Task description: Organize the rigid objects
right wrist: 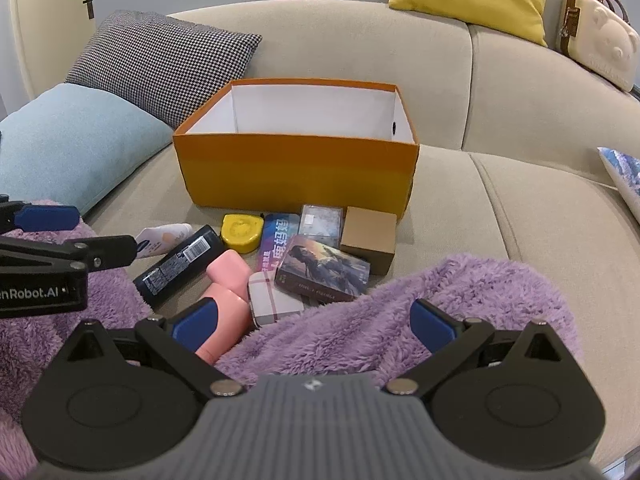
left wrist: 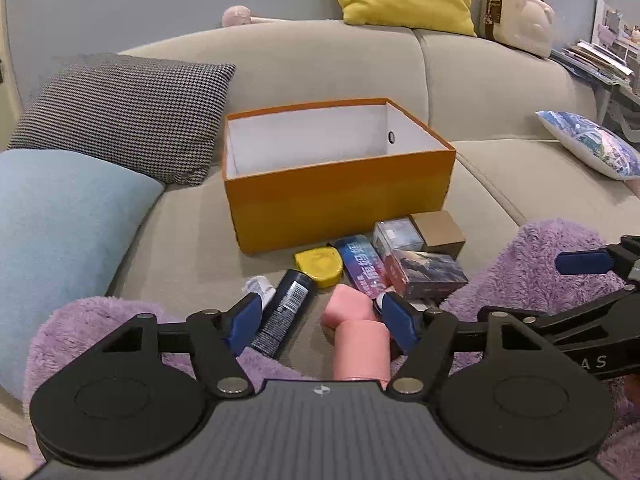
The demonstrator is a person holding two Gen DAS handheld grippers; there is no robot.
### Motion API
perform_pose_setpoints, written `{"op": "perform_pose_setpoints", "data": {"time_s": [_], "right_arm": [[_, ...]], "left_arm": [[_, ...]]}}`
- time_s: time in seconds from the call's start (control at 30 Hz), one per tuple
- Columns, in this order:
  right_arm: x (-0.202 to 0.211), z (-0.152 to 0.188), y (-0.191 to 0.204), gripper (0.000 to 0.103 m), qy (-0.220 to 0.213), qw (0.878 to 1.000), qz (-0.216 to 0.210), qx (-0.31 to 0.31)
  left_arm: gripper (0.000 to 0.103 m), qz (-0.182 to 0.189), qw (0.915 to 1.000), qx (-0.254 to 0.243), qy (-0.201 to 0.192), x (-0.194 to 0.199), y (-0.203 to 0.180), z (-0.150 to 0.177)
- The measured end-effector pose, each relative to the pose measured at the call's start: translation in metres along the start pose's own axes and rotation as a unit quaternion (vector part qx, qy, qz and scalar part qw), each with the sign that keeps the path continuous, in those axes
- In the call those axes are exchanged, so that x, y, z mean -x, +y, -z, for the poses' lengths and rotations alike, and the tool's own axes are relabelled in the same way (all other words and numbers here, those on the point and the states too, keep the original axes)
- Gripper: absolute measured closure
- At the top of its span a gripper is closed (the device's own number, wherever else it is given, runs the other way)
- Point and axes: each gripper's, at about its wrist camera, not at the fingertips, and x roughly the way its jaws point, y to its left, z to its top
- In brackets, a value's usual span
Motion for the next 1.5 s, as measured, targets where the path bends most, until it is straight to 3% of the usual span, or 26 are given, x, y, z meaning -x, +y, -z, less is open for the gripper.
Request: {"op": "perform_pose_setpoints", "data": {"time_s": [0.13, 0.43, 0.53, 0.8, 0.9, 1.0, 1.13, 1.37, 1.5], "right_arm": [[-0.006, 0.001, 0.002, 0.014, 0.014, 1.0, -0.012, 0.0], [-0.038, -0.018, 0.012, 0.045, 0.057, 0.995, -0.084, 0.014], [-0.056, -0.032, 0.024, 0.054, 0.063, 0.993, -0.101, 0.027], [-0.115, -0.061, 0.056, 0.066, 0.107, 0.98, -0.167, -0.002], [-0.139, -0.064, 0.068, 0.07, 0.131, 0.975, -0.182, -0.015], [-0.158, -0.064, 0.075, 0.071, 0.148, 0.97, -0.189, -0.028], [-0.181, -0.065, 0.08, 0.07, 0.171, 0.967, -0.186, -0.037], [-0.207, -0.068, 0.079, 0.07, 0.195, 0.96, -0.189, -0.069], [-0.218, -0.069, 0.084, 0.059, 0.199, 0.957, -0.195, -0.079]], "left_arm": [[0.033, 0.021, 0.9994, 0.016, 0.024, -0.009, 0.007, 0.002], [0.034, 0.034, 0.9962, 0.053, 0.06, -0.03, 0.041, -0.013], [0.041, 0.042, 0.9933, 0.079, 0.073, -0.043, 0.054, -0.024], [0.042, 0.025, 0.9716, 0.187, 0.143, -0.105, 0.099, -0.037], [0.043, 0.038, 0.9573, 0.222, 0.18, -0.13, 0.112, -0.036], [0.043, 0.044, 0.944, 0.246, 0.215, -0.15, 0.124, -0.034], [0.043, 0.063, 0.9364, 0.241, 0.248, -0.169, 0.128, -0.031], [0.051, 0.08, 0.9298, 0.248, 0.26, -0.184, 0.132, -0.031], [0.059, 0.088, 0.93, 0.254, 0.25, -0.182, 0.141, -0.035]]}}
